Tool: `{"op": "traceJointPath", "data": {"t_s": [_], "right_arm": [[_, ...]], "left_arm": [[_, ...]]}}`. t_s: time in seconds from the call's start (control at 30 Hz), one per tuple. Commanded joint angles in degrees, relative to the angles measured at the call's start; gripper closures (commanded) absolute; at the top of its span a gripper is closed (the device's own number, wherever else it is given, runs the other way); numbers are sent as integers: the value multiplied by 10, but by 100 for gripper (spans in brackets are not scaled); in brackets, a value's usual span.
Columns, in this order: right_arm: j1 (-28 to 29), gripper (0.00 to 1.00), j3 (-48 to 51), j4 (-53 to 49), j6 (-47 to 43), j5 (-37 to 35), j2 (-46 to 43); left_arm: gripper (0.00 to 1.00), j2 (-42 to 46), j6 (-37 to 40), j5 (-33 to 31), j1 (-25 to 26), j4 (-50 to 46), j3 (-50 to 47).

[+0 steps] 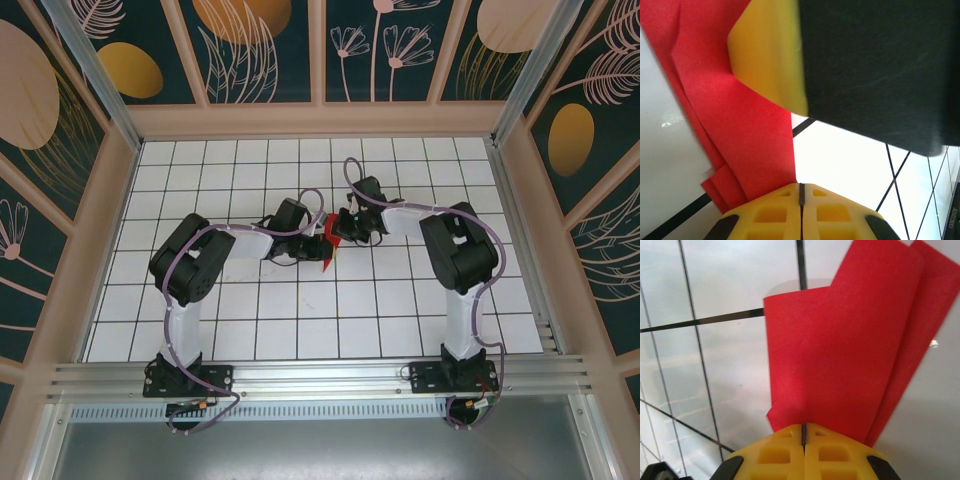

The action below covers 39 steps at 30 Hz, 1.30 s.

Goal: Fold a paper plane with a square sheet of paper (fold left side to right side)
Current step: Fold the wing for the fifth time at the center of the table.

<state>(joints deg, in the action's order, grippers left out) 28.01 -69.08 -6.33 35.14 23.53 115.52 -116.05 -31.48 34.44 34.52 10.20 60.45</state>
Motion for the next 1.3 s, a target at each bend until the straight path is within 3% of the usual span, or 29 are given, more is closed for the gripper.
{"op": "traceJointPath", "data": {"t_s": [0.0,1.27], "right_arm": [[-4,97,-13,-25,-16,-32,21],[-118,96,-131,-29,-88,-57,92]], "left_arm": [[93,-40,11,-32,6,-65,-16],[96,-41,10,-30,9,-59,-24]]}}
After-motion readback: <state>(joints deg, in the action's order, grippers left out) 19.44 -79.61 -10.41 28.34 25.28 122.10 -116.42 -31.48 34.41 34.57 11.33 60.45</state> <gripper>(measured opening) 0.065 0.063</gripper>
